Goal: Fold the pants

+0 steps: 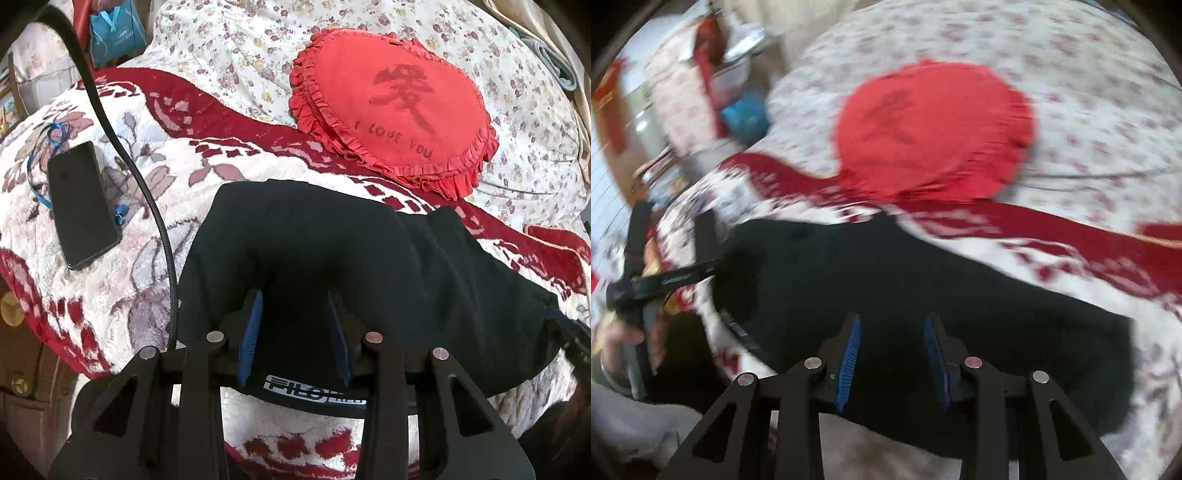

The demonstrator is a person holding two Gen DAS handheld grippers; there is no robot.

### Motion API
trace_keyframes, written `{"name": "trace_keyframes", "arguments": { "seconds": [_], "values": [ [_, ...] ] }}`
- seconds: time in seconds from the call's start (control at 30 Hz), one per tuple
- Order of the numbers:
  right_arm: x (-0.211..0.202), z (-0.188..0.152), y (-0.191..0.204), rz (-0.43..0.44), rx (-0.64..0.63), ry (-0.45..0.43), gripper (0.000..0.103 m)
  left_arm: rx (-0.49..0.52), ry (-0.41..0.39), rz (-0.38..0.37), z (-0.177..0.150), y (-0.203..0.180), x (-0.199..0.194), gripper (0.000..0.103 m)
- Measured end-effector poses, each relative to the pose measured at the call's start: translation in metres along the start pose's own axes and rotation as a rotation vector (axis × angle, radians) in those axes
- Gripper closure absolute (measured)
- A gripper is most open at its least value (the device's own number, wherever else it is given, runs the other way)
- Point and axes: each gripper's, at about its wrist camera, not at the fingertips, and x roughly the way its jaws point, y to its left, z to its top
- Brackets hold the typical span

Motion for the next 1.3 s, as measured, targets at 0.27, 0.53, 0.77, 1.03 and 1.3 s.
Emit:
{"name": "trace_keyframes", "arguments": {
  "seconds": [0.27,0.53,0.77,1.03,1.3],
  "values": [
    [0.051,-0.022,0.037,-0.013,-0.098,0.095,0.069,0.012,-0.017,0.006,0.002,-0.006,-0.004,0.068],
    [0.021,-0.049,-0.012,-0.075,0.026,0.102,0.069,0.058,-0.005,-0.041,0.005,-0.033,-0.001,0.068],
    [-0.028,-0.079,-0.097,-0.155,0.305,0.060,0.068,0.162,0.016,-0.185,0.010,-0.093,0.006,0.042],
    [-0.065,-0.113,-0.137,-0.118,0.545,0.016,0.057,0.386,0.169,-0.436,0.021,-0.218,0.044,0.042],
    [-0.052,-0.119,-0.162,-0.035,0.648,-0.066,0.055,0.645,0.300,-0.579,0.013,-0.349,0.080,0.042]
  ]
}}
